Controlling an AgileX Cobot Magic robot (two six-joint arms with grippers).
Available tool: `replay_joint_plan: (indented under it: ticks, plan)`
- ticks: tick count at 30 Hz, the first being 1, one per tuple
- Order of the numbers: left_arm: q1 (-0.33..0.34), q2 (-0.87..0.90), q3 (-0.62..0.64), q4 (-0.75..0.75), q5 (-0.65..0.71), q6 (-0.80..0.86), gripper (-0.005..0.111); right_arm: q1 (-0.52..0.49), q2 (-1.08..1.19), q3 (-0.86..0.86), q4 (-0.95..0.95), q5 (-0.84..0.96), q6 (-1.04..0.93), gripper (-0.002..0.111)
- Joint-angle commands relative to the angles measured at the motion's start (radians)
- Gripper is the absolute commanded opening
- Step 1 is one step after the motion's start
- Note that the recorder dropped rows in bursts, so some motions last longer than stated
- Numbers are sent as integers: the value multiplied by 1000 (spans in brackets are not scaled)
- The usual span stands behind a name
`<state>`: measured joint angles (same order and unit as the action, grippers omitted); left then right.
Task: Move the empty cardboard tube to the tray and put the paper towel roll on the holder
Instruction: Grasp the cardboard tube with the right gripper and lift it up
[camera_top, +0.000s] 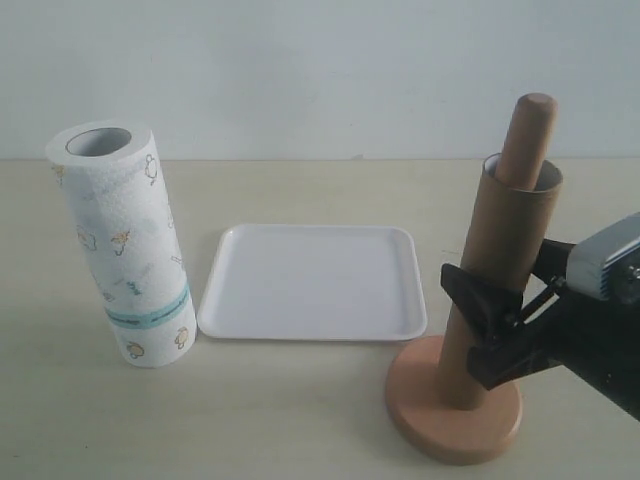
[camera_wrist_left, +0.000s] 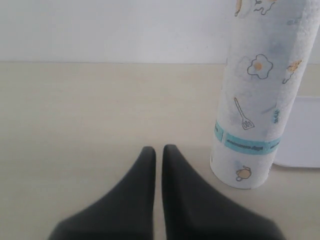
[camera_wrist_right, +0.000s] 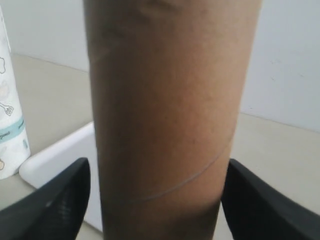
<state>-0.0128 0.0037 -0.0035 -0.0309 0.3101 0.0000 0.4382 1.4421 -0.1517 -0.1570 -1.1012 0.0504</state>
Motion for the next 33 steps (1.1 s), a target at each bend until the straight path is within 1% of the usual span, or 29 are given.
replay_joint_plan:
  ticks: [1,2,3,4,5,7,9,21,25,33]
  plan:
    - [2,-4,4,1,-2,0,4,1,23,-5,1,-31,-12,62]
    - [2,-4,4,1,-2,0,4,1,24,-5,1,-18,-26,48]
    - [2,-4,4,1,-2,0,4,1,24,-5,1,-12,-27,30]
    - [2,-4,4,1,-2,0,4,1,24,-5,1,-12,-23,19]
    - [2,-4,4,1,-2,0,4,1,24,-5,8,-12,-6,0]
    - [2,-4,4,1,-2,0,4,1,24,-5,38,-12,11,2]
    - [2,-4,4,1,-2,0,4,1,24,-5,55,-10,11,1]
    - [2,-4,4,1,-2,0,4,1,24,-5,55,-13,15,1]
    - [2,-4,4,1,-2,0,4,1,19,-5,51,-76,25,1]
    - [2,-4,4,1,-2,0,4,1,-66,-5,44,-93,57,1]
